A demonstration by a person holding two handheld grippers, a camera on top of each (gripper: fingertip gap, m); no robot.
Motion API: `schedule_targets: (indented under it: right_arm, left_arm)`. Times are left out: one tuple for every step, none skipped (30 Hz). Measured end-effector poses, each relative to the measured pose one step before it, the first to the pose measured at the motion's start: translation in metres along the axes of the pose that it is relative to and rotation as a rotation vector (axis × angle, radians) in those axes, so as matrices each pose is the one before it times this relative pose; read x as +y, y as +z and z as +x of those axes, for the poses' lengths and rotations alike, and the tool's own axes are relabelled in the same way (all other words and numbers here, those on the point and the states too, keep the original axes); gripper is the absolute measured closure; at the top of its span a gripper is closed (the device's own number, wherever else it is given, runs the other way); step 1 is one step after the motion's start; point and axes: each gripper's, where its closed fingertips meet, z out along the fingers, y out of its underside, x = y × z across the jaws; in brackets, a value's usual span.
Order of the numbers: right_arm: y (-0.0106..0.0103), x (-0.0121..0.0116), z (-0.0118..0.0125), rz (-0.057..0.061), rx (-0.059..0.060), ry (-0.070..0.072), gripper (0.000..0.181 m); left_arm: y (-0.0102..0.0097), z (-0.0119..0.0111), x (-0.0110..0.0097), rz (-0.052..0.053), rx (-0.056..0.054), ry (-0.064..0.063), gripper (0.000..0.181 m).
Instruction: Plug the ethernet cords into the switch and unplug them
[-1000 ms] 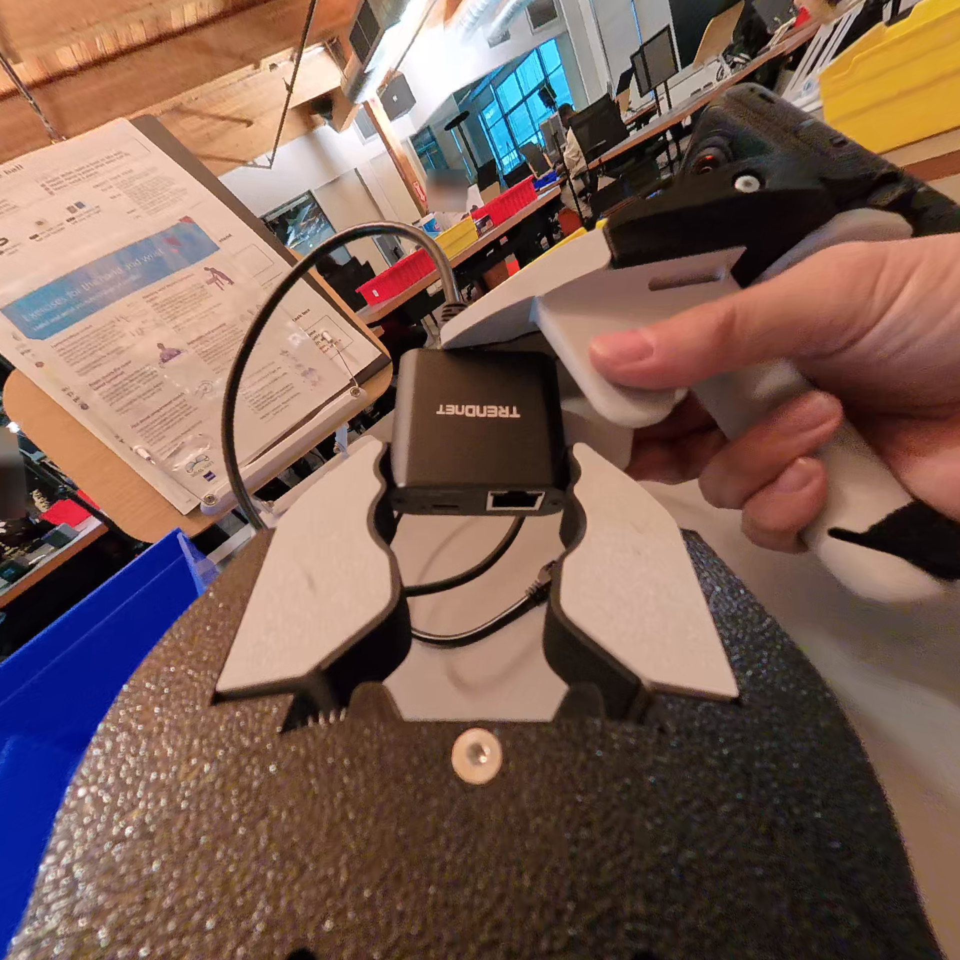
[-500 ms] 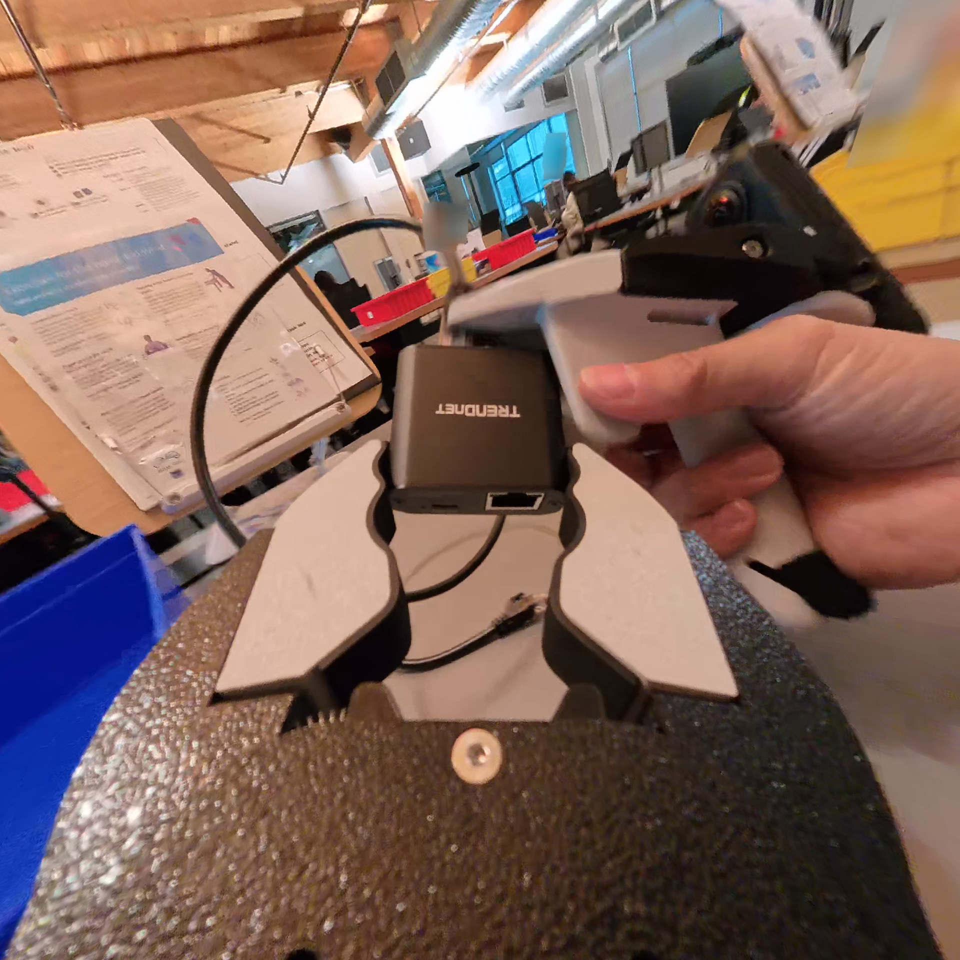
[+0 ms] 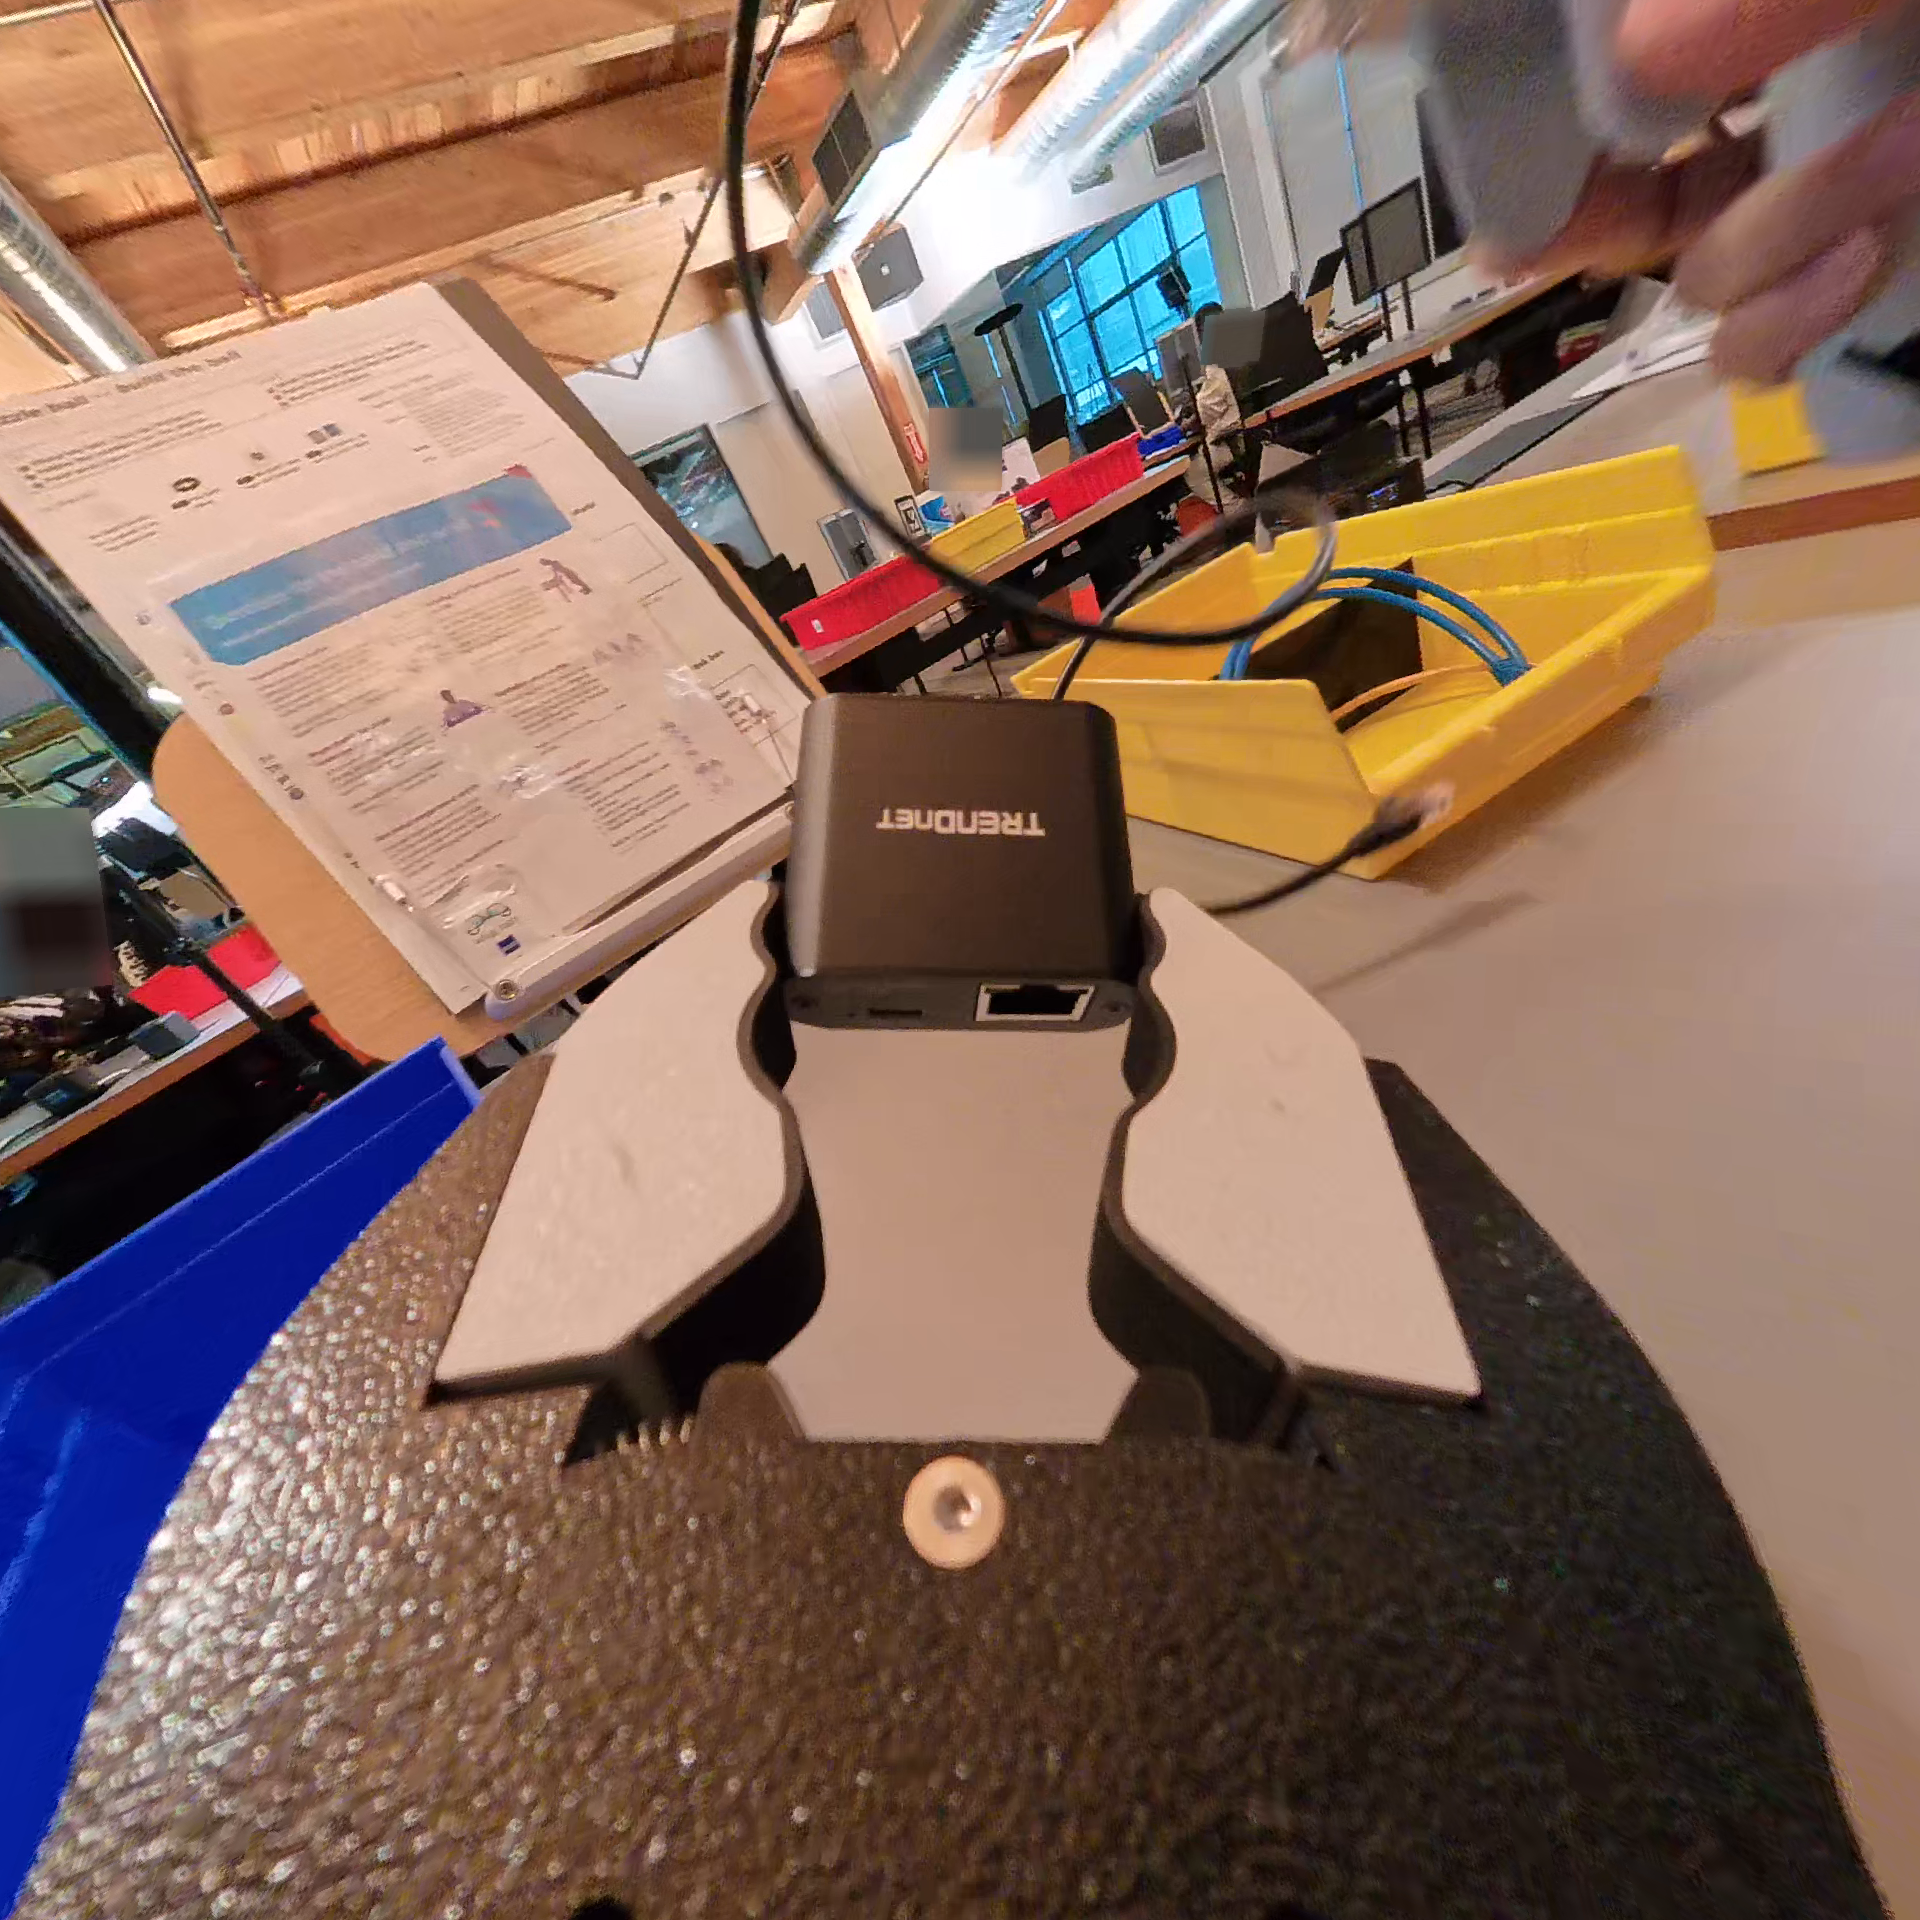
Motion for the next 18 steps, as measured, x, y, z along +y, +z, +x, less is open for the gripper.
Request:
schedule_targets:
  right_arm:
    - [-0.00772, -0.01262, 0.00435, -0.0153, 0.0365, -0.0545, 0.169]
    - [-0.00736, -0.01035, 0.00497, -0.0284, 0.0264, -0.0636, 0.169]
    - [-0.0068, -0.00758, 0.00506, -0.0433, 0.0086, -0.0546, 0.169]
    - [-0.00701, -0.00761, 0.00624, -0.0305, 0.0078, -0.0379, 0.169]
    - [-0.00672, -0.00628, 0.00451, -0.0258, -0.0145, -0.0212, 0.169]
    - [-0.00613, -0.00406, 0.00452, -0.0253, -0.0268, -0.0052, 0.169]
    - [-0.00582, -0.00179, 0.01042, -0.0222, 0.0049, 0.0097, 0.169]
    - [-0.00512, 0.00147, 0.01311, -0.024, 0.0166, -0.0046, 0.169]
    - [-0.0035, 0.00763, 0.00914, -0.0465, -0.0213, -0.0252, 0.169]
    - [-0.00269, 0.01087, 0.01153, -0.0469, -0.0074, -0.0217, 0.169]
    - [-0.00226, 0.01218, 0.01758, -0.0347, 0.039, -0.0018, 0.169]
    - [-0.00029, 0.01464, 0.01305, -0.0448, 0.0044, 0.0099, 0.169]
    - [0.00102, 0.01377, 0.009, -0.0322, -0.0227, 0.022, 0.169]
    - [0.0008, 0.01308, 0.01227, -0.0262, 0.0063, 0.0326, 0.169]
    - [0.0012, 0.01221, 0.00957, -0.0272, -0.0035, 0.0251, 0.169]
    - [0.00116, 0.01224, 0.00953, -0.0336, 0.0015, 0.0255, 0.168]
    - [0.00108, 0.01324, 0.01302, -0.0489, 0.0295, 0.0318, 0.168]
    - [0.00161, 0.01274, 0.01034, -0.0568, 0.0183, 0.0217, 0.168]
  left_arm:
    - [-0.00091, -0.0043, -0.00028, 0.0023, -0.0095, -0.0081, 0.12]
    - [-0.00061, -0.00321, -0.00026, 0.0023, -0.0044, -0.0086, 0.12]
    - [-0.00008, -0.00157, 0.00038, -0.0038, 0.006, -0.0097, 0.12]
    - [-0.00021, -0.00171, -0.00001, 0.0001, -0.0008, -0.0075, 0.12]
    - [-0.00044, -0.00147, -0.00009, 0.0028, -0.0031, -0.0032, 0.12]
    - [0.00015, 0.00044, 0.00064, -0.0046, 0.0084, -0.0027, 0.12]
    - [0.00047, 0.00077, 0.0005, -0.0037, 0.0074, -0.0039, 0.12]
    - [0.00005, 0.00044, -0.00031, 0.0033, 0.0004, -0.0027, 0.12]
    - [0.0004, 0.00149, 0.00011, -0.0006, 0.0083, -0.0023, 0.12]
    - [0.00068, 0.0023, 0.00038, -0.0043, 0.0133, -0.0029, 0.12]
    - [0.00023, 0.00111, 0.00024, -0.0011, 0.0035, -0.0005, 0.12]
    - [0.0001, 0.00079, -0.00008, 0.0008, 0.0013, 0.002, 0.12]
    - [0.00011, 0.0016, 0.00019, -0.0023, 0.0098, 0.0, 0.12]
    - [0.00021, 0.00092, 0.00031, -0.0038, 0.0047, -0.0008, 0.12]
    - [-0.00021, -0.00056, -0.00006, -0.0012, -0.0049, 0.0027, 0.12]
    - [-0.00033, -0.00006, -0.00042, 0.001, 0.0014, 0.0017, 0.12]
    - [-0.00003, 0.0006, -0.0004, -0.0005, 0.0086, -0.0029, 0.12]
    - [-0.00011, -0.00056, -0.00019, -0.0001, -0.0006, -0.0017, 0.12]
